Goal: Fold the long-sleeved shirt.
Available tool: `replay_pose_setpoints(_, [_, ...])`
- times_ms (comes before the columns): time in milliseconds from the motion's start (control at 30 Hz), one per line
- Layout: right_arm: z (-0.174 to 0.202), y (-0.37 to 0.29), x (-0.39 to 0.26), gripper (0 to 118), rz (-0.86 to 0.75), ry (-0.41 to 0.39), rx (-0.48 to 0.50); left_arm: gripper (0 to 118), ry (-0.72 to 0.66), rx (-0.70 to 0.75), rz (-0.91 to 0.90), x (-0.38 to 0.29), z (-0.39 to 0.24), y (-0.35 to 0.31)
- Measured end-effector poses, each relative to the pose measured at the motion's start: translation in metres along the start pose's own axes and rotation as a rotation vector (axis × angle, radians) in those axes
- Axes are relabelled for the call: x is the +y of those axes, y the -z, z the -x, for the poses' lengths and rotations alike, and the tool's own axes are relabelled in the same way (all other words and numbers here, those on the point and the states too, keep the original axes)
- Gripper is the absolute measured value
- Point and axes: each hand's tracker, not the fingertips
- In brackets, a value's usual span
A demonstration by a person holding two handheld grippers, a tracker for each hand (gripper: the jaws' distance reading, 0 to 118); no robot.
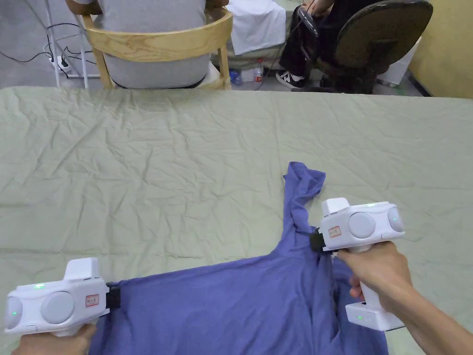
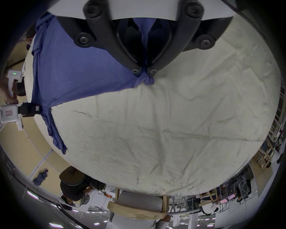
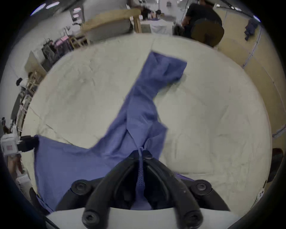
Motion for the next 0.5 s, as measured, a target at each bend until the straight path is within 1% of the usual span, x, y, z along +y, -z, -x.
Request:
replay_pose_setpoints(67, [-0.003, -0.026, 0.0, 6, -0.049, 0.006, 0.04, 5, -0.013, -0.019, -0.024, 0.006, 0.0, -0.017])
replay_pose_setpoints(133, [-0.01, -0.054, -0.001, 6, -0.118, 0.038, 0.058, 5, 0.003, -0.025, -0.06, 0.012, -0.003, -0.037])
replay_pose_setpoints(167, [-0.012, -0.069, -0.002, 6, -0.141, 0.038, 0.063, 5, 0.024, -0.025, -0.084, 0.015, -0.006, -0.049])
replay_pose_setpoints(200, [-0.014, -0.084, -0.003, 6, -0.168, 0.033, 0.094, 5, 0.026, -0.025, -0.096, 0.018, -0.007, -0.062])
replay_pose_setpoints(233, [-0.016, -0.098, -0.005, 6, -0.194, 0.033, 0.084, 5, 0.019, -0.037, -0.124, 0.021, -0.007, -0.073])
replay_pose_setpoints(300, [-0.021, -0.131, -0.007, 6, -0.252, 0.037, 0.106, 5, 0.021, -0.052, -0.184, 0.03, -0.009, -0.102])
replay_pose_setpoints(500, [-0.033, -0.244, -0.001, 6, -0.458, 0.077, 0.132, 5, 0.086, -0.07, -0.356, 0.066, -0.018, -0.196])
